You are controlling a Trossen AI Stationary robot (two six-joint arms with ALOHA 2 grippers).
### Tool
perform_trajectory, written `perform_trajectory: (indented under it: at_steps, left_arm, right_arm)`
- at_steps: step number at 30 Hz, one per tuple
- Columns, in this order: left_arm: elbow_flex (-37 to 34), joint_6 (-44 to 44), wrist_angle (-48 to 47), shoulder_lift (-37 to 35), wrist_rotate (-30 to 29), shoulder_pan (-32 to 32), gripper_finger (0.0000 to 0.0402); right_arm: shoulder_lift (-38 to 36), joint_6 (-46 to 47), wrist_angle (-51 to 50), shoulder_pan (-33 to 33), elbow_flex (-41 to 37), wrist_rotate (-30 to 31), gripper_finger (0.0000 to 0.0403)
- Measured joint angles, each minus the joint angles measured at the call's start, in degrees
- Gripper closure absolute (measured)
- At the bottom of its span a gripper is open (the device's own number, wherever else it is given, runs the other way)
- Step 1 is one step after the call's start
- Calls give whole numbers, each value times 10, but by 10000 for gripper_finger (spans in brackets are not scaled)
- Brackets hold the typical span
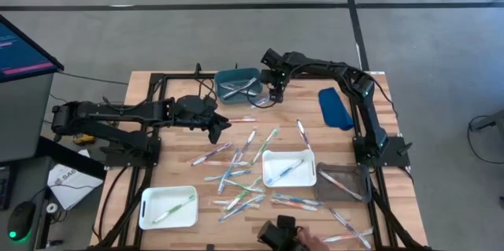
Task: Pick & Place Toothbrushes
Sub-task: Put the blue toothbrush into the top white bin
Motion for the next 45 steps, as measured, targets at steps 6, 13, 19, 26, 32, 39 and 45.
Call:
perform_trajectory:
  at_steps: [6, 13, 19, 26, 32, 39, 45]
  left_arm:
    - [0, -1, 1, 0, -2, 0, 285]
    - [0, 0, 11, 0, -3, 0, 285]
    - [0, -1, 14, 0, -4, 0, 285]
    - [0, -3, 15, 0, -3, 0, 285]
    - [0, -3, 15, 0, -3, 0, 285]
    - [0, -4, 15, 0, -3, 0, 285]
    - [0, -4, 15, 0, 2, -3, 285]
  right_arm:
    - [0, 45, 6, -13, 0, -16, 172]
    - [11, 103, 8, -28, 0, -35, 172]
    - [32, 147, -24, -32, 2, -47, 172]
    - [39, 132, -39, -21, 5, -57, 172]
    - [40, 115, -107, -8, 30, -58, 172]
    - [34, 115, -173, -5, 62, -91, 172]
    - [23, 128, -196, 2, 63, -122, 172]
